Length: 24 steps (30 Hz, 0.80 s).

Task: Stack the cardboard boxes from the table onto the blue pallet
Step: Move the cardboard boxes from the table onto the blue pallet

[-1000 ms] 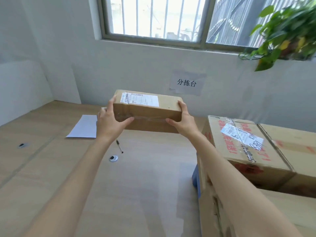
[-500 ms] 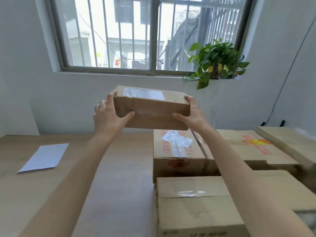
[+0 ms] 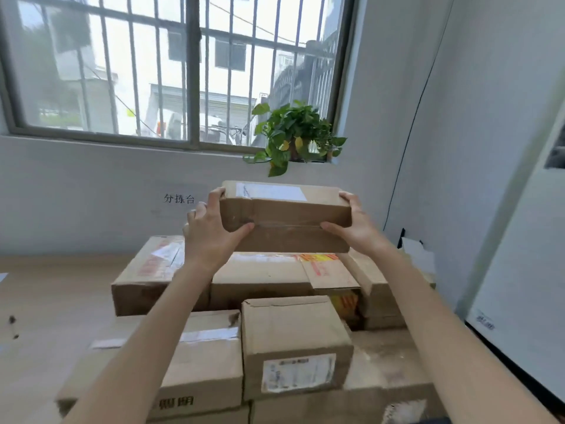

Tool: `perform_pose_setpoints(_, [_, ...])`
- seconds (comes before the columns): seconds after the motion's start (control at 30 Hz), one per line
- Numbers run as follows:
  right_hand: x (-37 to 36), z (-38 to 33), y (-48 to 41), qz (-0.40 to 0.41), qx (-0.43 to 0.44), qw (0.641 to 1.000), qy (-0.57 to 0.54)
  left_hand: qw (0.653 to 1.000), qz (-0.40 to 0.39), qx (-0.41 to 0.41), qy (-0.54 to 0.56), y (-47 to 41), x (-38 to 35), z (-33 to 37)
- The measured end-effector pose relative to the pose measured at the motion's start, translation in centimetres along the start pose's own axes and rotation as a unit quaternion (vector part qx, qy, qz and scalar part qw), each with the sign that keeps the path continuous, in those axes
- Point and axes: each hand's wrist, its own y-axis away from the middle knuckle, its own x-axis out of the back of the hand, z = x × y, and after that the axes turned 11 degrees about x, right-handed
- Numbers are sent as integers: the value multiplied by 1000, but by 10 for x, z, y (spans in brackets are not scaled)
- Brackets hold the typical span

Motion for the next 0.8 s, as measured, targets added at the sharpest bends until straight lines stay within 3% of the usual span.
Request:
perform_pose_setpoints(0.4, [151,139,60,33,-50,998,16,994,-63,-88,-2,82,-124,124])
perform_pose_setpoints(0.8, [155,227,112,-6,-97,995,4,987,-127,-89,-39,150,-186,119])
